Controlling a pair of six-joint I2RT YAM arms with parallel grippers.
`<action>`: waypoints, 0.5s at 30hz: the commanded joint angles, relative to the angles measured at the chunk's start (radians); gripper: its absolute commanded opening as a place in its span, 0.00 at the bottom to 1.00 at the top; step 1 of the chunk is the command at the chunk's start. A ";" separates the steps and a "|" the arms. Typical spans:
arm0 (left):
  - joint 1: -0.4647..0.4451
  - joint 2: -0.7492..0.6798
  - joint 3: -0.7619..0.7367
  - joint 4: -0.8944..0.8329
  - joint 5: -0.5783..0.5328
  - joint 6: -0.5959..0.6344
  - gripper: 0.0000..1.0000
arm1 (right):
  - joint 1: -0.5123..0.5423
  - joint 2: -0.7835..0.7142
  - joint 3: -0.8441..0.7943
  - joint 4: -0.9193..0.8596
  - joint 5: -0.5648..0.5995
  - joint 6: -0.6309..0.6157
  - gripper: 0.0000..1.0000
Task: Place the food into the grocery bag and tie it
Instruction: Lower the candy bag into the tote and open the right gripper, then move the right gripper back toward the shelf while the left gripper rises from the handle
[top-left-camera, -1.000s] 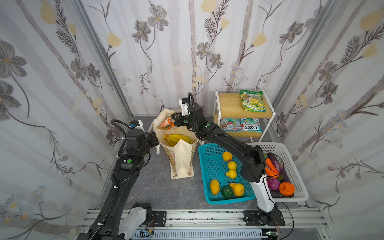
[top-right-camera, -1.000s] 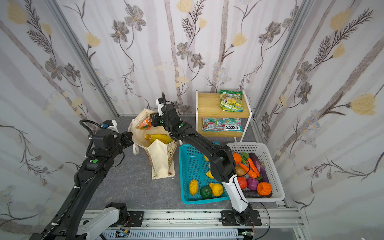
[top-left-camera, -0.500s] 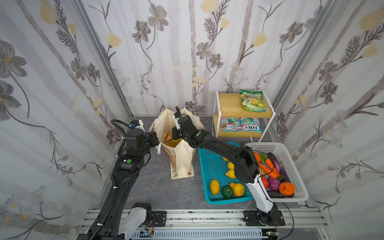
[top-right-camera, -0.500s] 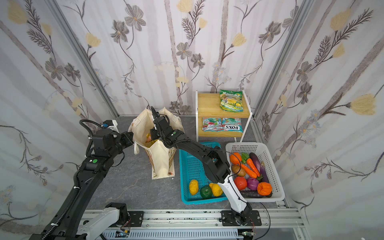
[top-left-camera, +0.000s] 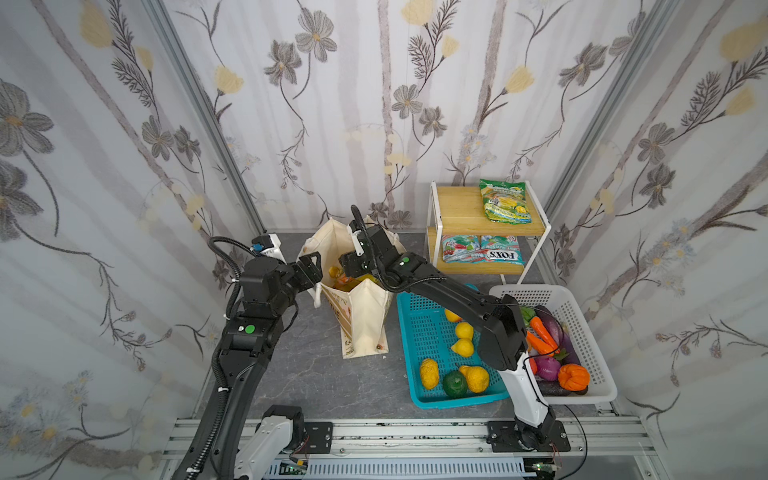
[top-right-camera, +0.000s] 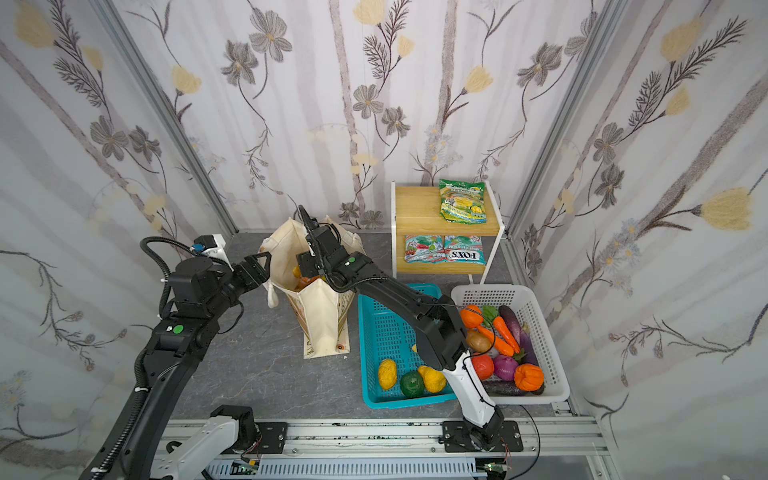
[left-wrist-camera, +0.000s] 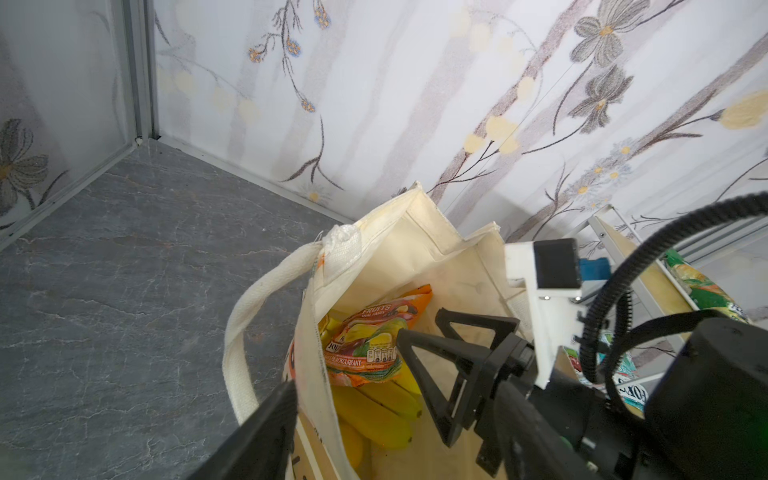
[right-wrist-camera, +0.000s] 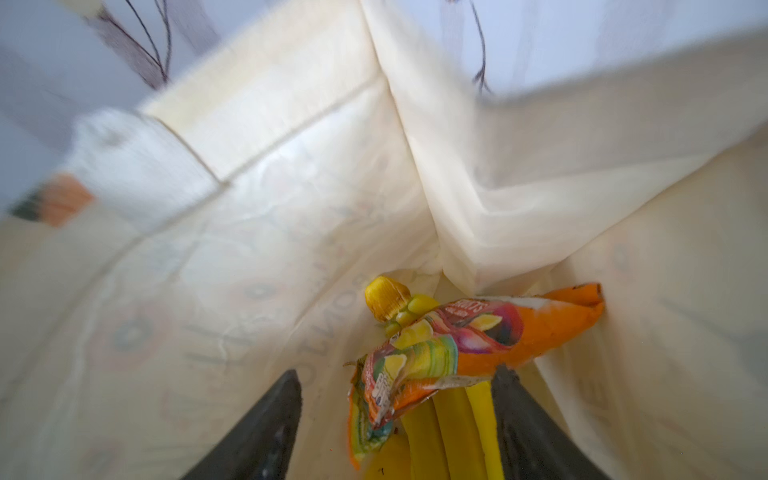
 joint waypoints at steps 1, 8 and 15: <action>0.000 -0.027 0.038 0.031 0.034 -0.011 1.00 | 0.001 -0.082 0.011 0.015 0.010 -0.045 0.91; 0.000 -0.079 0.142 0.046 0.111 -0.091 1.00 | 0.011 -0.322 -0.031 0.035 0.034 -0.076 1.00; -0.013 -0.082 0.192 0.094 0.186 -0.193 1.00 | -0.007 -0.563 -0.087 -0.009 0.064 -0.110 1.00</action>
